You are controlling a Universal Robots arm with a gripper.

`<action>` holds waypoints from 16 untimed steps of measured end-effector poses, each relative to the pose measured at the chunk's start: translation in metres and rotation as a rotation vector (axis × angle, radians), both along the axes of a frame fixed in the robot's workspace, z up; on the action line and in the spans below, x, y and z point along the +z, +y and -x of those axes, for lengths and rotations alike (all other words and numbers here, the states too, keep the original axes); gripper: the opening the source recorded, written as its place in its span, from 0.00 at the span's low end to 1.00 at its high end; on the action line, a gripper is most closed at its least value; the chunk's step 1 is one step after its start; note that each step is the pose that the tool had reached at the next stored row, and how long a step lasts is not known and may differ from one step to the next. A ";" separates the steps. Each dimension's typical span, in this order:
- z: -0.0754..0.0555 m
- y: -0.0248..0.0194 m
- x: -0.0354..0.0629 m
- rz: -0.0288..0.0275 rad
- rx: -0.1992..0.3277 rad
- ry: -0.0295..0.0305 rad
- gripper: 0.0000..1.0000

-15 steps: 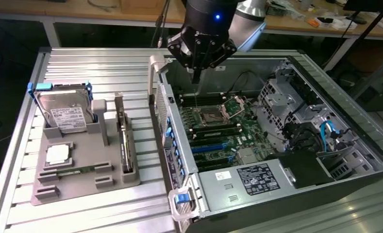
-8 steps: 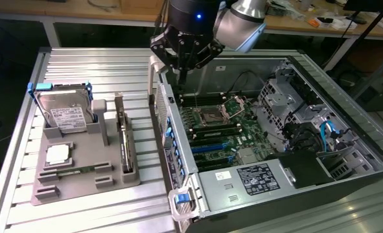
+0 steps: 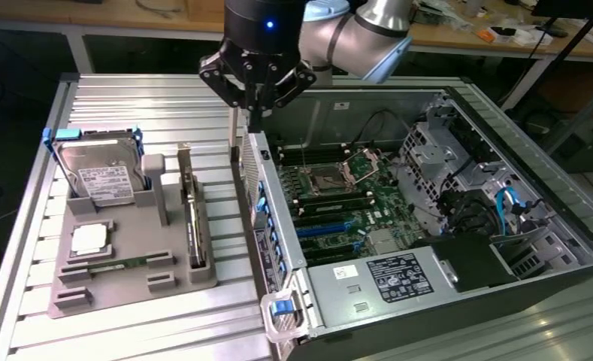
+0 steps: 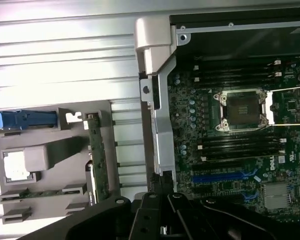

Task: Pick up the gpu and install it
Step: 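Reach for the gpu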

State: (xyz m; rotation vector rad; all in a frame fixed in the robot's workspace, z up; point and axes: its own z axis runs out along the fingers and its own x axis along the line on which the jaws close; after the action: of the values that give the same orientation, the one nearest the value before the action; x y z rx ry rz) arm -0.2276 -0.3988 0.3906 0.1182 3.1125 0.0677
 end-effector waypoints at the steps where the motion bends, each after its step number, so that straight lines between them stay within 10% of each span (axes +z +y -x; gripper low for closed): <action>1: 0.004 0.0000 -0.0001 0.0001 0.000 0.0002 0.11; 16: 0.057 0.0000 -0.0023 0.0001 0.000 0.0001 0.11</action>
State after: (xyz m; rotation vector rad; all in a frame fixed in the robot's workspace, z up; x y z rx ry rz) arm -0.2845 -0.3988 0.3884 0.1179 3.1126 0.0676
